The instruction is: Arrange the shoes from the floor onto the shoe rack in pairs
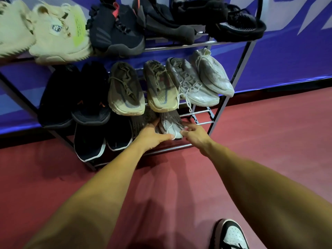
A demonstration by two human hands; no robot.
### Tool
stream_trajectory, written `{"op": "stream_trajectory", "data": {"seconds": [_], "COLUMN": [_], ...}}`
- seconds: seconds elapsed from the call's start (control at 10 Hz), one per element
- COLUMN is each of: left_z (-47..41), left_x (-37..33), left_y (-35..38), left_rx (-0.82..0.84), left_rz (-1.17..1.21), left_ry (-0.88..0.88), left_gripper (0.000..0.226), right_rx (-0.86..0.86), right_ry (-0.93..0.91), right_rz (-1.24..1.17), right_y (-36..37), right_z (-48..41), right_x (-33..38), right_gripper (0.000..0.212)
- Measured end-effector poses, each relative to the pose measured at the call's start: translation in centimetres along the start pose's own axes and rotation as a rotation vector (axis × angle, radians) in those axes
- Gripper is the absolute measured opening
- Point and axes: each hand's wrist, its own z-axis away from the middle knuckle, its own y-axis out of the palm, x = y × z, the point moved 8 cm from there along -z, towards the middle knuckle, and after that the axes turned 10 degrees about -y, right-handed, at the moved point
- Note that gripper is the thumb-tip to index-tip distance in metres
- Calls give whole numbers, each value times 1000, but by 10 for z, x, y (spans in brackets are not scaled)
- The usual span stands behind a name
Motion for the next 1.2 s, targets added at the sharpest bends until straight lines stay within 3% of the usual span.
{"op": "stream_trajectory", "data": {"seconds": [0.2,0.3,0.5,0.6,0.8,1.0,1.1,1.2], "left_z": [-1,4,23,42,67,83,93,110], "left_x": [-1,-6,-2,-4,-3,-2,-6,-26], "left_y": [-3,-4,-19,-27,-41,-50,-59,-77], "left_rx": [-147,-180,-211,-231,-205,-205,-184,-209], "left_rz": [-61,-94,-82,-70,-139,-215,-251,-250], "left_ry": [-21,-8,-68,-58,-43,-37,-45,-10], "left_gripper": [65,58,61,44,58,51,54,43], "right_rx": [-38,21,-29,28,44,142,198,222], "right_ry": [-53,-103,-157,-130,-83,-98,-165,-222], "right_rz": [72,143,146,266,434,551,659,747], "right_y": [4,8,4,6,19,51,49,39], "right_z": [1,7,18,19,35,38,50,70], "right_x": [11,24,35,38,38,39,68,111], "right_gripper": [42,40,48,48,46,54,50,41]}}
